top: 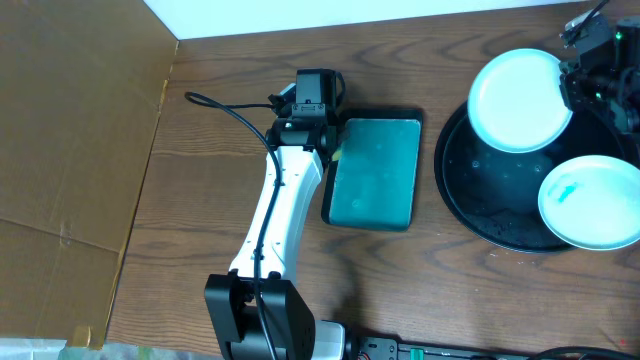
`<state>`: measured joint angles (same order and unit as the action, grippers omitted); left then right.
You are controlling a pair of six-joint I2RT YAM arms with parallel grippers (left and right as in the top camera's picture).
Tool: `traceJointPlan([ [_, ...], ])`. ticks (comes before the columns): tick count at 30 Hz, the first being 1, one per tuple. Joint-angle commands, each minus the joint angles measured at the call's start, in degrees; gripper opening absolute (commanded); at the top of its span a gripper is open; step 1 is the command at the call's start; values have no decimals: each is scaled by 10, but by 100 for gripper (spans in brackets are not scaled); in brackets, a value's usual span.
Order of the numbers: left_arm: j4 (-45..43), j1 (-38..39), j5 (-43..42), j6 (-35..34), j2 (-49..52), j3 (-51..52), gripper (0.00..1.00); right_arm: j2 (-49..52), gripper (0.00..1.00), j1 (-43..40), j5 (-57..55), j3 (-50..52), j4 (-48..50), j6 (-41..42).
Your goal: Clean dirty plates on tray and stack at the side
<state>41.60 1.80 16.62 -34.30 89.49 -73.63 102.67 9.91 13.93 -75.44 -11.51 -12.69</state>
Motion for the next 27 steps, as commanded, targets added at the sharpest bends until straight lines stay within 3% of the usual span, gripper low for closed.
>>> traceJointPlan([
  [1,-1,-2,5,-3,0,7,7,-43,1,7,-23,-3,-14,-80],
  [12,-1,-2,5,-3,0,7,7,-119,1,77,-258,-3,-104,-249],
  [17,-1,-2,5,-3,0,7,7,-119,1,82,-269,-3,-142,-237],
  [21,-1,-2,5,-3,0,7,7,-119,2,56,-260,-3,-152,-172],
  [26,-1,-2,5,-3,0,7,7,-116,41,-22,-210,-3,-162,-42],
  [27,-1,-2,5,-3,0,7,7,-111,42,-45,-167,-3,-168,-24],
])
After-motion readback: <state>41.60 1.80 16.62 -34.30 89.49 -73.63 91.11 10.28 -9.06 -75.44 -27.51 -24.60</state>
